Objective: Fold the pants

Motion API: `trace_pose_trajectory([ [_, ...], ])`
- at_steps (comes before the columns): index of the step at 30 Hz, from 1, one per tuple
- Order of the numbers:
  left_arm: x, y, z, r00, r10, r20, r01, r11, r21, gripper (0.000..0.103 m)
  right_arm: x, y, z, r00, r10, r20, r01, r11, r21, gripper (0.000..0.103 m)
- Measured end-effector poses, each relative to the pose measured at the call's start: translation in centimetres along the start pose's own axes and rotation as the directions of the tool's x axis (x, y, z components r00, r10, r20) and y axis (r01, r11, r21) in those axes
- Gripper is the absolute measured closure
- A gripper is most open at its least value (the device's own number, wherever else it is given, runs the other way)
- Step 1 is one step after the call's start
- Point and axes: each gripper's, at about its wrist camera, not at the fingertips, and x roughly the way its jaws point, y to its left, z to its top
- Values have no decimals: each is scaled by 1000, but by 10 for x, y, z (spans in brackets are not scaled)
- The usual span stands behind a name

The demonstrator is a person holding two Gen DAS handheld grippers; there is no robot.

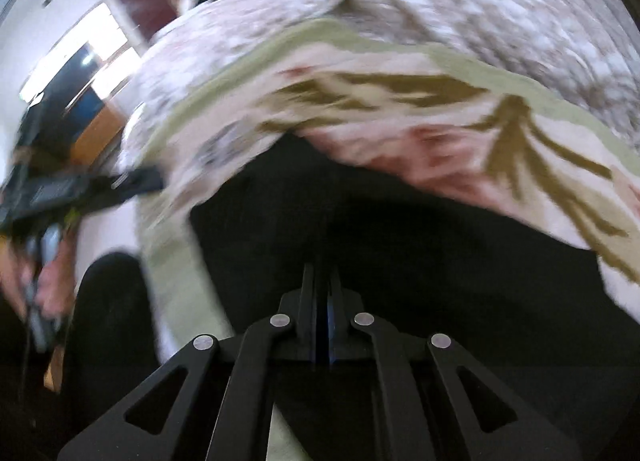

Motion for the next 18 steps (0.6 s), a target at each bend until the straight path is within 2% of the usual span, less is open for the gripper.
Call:
trace_pose_trajectory([
  [4,3,11,-5,1000,-13,-10,13,1000,-28,67,1,19,-25,995,63,-72,-65,998,-15,91],
  [6,9,14,-8,999,-28,-31,27,998,-51,64,-5,23,-35,995,73,-72,-73,997,-1,67],
  [8,13,15,-12,997,-61,-51,57,996,-69,57,-16,25,-36,994,97,-40,-97,995,11,57],
  [10,17,12,-14,996,-73,-59,70,996,-62,49,-25,27,-30,995,101,-4,-101,995,18,56],
  [12,22,9,-15,993,-89,-75,85,995,-57,46,-38,22,-29,994,98,36,-100,994,47,56],
  [15,34,8,-15,989,-107,-102,101,993,-64,38,-48,15,-30,996,61,70,-68,993,97,56],
  [18,49,11,-10,984,-116,-139,103,990,-98,37,-53,5,-39,997,30,72,-41,987,155,56],
])
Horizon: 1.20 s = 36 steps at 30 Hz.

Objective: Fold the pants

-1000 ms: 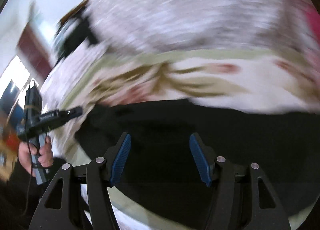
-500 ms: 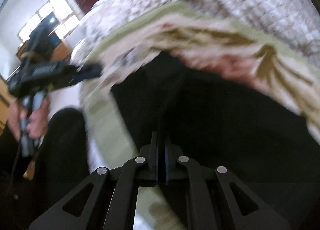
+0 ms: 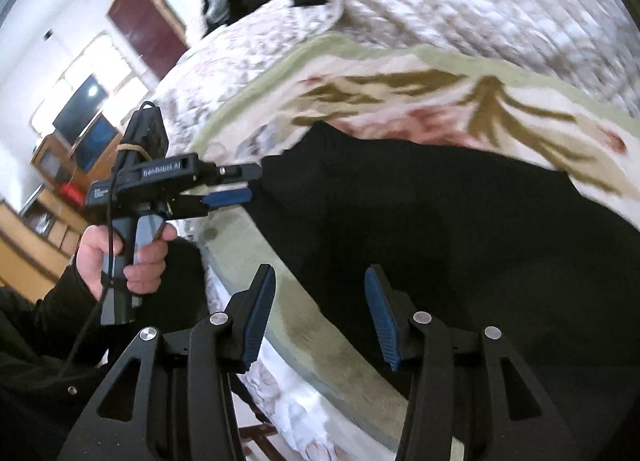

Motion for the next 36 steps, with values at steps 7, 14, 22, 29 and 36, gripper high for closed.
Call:
trace_pose_trajectory([
  [7,45,-15,25,999,49,-4,-49,997,55,93,-11,-16,-15,998,-58,6,57,994,97,56],
  [14,-2,-59,58,966,-207,153,159,947,278,96,-24,-19,-11,996,-85,39,80,990,120,56],
  [22,-15,12,72,982,35,184,-62,987,145,56,5,-6,3,999,-49,3,48,994,95,56],
  [29,-33,17,51,969,-37,245,6,992,127,52,54,-3,43,999,-28,25,26,996,86,56],
  [36,-48,21,43,963,-80,257,50,992,119,52,126,31,55,981,149,-123,-146,989,39,56],
])
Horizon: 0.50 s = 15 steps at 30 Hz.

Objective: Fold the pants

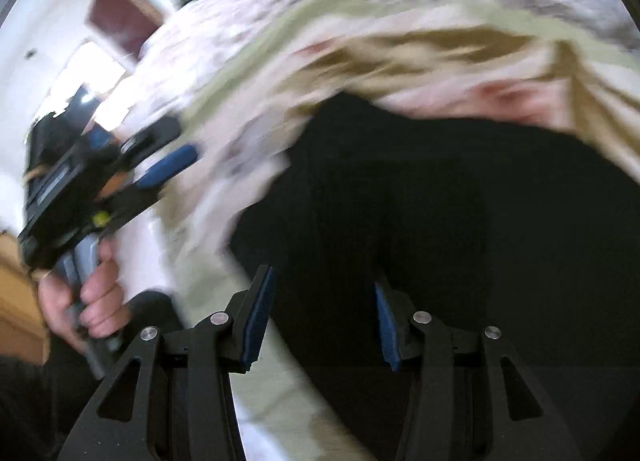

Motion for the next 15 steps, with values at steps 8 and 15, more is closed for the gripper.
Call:
trace_pose_trajectory([
  [8,-32,-7,-2,999,-26,30,25,999,33,47,-26,27,-35,997,70,-10,-71,996,-52,56],
  [15,-8,-39,-27,995,-46,-87,56,992,115,47,-132,-36,-94,951,-229,206,177,953,244,56],
])
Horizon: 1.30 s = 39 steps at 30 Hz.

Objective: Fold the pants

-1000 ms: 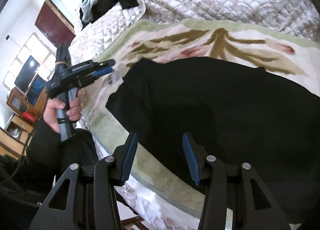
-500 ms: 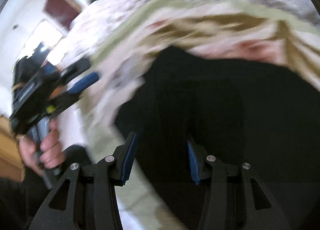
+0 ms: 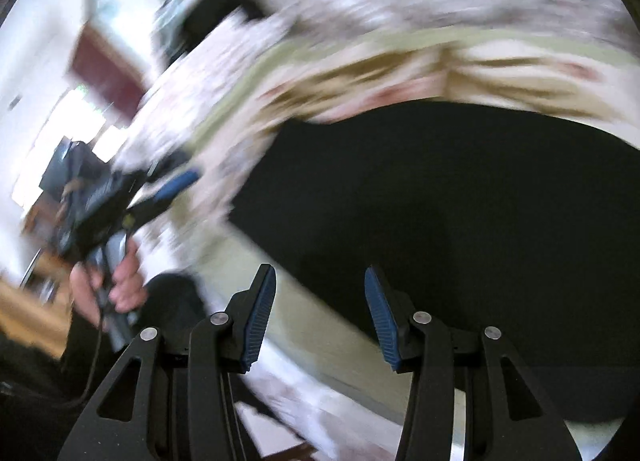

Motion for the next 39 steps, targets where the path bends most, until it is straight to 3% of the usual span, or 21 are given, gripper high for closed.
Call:
trace_pose_trajectory([
  [2,19,-12,-11,998,12,-62,-10,1000,30,47,-23,-26,-7,994,-98,50,93,991,98,56],
  [4,41,-19,-22,990,53,-131,-45,997,63,47,-53,-59,-21,975,-198,103,170,957,235,56],
  [7,75,-19,-44,952,140,-273,-118,988,94,47,-97,-105,-40,933,-324,156,227,868,441,56],
  [10,67,-30,-51,954,169,-248,-138,981,139,47,-138,-138,-56,889,-404,216,208,776,596,56],
  [13,59,-34,-62,953,157,-258,-130,984,119,47,-162,-158,-66,862,-435,259,163,723,671,56],
  [18,48,-34,-64,968,102,-228,-103,995,5,46,-161,-187,-74,870,-412,270,90,672,735,56],
  [20,51,-27,-62,966,133,-223,-143,989,-27,46,-164,-194,-77,864,-422,276,72,646,760,56],
  [25,56,-19,-61,963,152,-221,-178,979,-100,46,-170,-206,-86,844,-448,296,50,615,787,56],
  [28,60,-21,-62,961,175,-216,-196,977,-78,46,-168,-220,-89,852,-434,293,29,598,801,56],
  [32,68,-22,-60,959,206,-194,-224,972,-77,49,-166,-228,-84,837,-451,311,19,592,806,56],
  [33,70,-23,-59,957,221,-189,-238,969,-68,51,-167,-229,-81,833,-455,315,20,593,805,67],
  [35,73,-26,-56,944,280,-177,-290,956,-36,75,-169,-231,-76,822,-478,310,45,596,801,95],
  [36,75,-25,-55,935,306,-179,-315,949,-26,92,-171,-232,-76,823,-473,315,35,596,802,95],
  [39,68,-23,-48,943,279,-180,-294,954,-65,97,-186,-220,-75,811,-458,363,11,633,774,95],
])
